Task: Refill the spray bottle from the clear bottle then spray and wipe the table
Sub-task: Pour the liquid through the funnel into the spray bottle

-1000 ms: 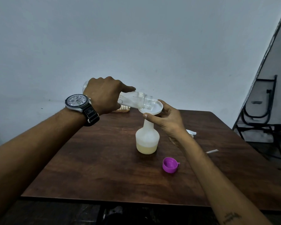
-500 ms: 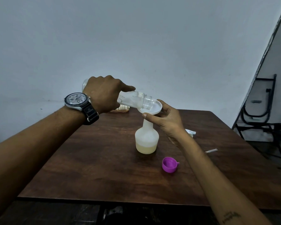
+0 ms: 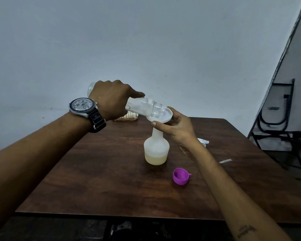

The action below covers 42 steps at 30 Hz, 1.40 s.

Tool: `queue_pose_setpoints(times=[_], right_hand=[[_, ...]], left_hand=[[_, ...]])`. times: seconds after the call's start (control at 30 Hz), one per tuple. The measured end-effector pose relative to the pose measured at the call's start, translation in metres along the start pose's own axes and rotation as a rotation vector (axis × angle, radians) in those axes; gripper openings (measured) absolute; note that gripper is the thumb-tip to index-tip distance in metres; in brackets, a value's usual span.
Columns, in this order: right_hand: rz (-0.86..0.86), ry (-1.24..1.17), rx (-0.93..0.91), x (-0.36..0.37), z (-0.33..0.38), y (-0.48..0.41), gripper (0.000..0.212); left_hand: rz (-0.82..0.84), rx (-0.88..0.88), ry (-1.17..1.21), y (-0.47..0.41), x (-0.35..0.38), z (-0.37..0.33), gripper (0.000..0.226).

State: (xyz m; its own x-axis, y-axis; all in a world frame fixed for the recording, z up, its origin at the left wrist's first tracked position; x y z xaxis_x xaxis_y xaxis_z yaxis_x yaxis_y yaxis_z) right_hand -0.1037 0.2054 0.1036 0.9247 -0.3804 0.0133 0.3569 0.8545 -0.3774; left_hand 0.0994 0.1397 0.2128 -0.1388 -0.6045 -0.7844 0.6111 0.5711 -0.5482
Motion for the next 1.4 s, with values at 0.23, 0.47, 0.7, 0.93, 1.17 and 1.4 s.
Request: queue_pose_setpoints(times=[0.23, 0.47, 0.7, 0.93, 1.17, 1.4], right_hand=[[-0.004, 0.021, -0.012, 0.000, 0.000, 0.001, 0.042], [0.001, 0.041, -0.025, -0.001, 0.003, 0.002, 0.035], [0.009, 0.042, -0.035, -0.001, 0.002, 0.002, 0.037], [0.014, 0.051, -0.031, 0.000, 0.006, 0.005, 0.035], [0.015, 0.048, -0.031, 0.001, 0.009, 0.007, 0.034], [-0.005, 0.006, -0.009, 0.002, 0.009, 0.007, 0.046]], left_hand=[[-0.020, 0.002, -0.014, -0.002, -0.002, -0.001, 0.064], [-0.049, 0.017, -0.023, -0.003, -0.002, -0.003, 0.062], [-0.066, 0.079, -0.024, -0.010, 0.003, -0.004, 0.073], [-0.092, 0.158, -0.104, -0.012, -0.001, -0.010, 0.071], [-0.072, 0.294, -0.178, -0.021, 0.002, -0.014, 0.066], [-0.108, 0.432, -0.314, -0.031, 0.000, -0.020, 0.060]])
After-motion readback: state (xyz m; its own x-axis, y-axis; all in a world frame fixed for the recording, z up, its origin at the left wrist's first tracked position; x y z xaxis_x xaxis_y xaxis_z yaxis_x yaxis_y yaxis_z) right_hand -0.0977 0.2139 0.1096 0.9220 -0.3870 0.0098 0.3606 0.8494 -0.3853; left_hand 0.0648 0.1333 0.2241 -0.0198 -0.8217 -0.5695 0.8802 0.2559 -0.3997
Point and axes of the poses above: each hand's wrist, its own y-axis away from the middle knuckle, its own x-axis out of the palm, z = x × y, the point moved 1 cm from there along -y, towards the middle knuckle, and after that the axes turned 2 degrees about -y, right-handed, at the moved point
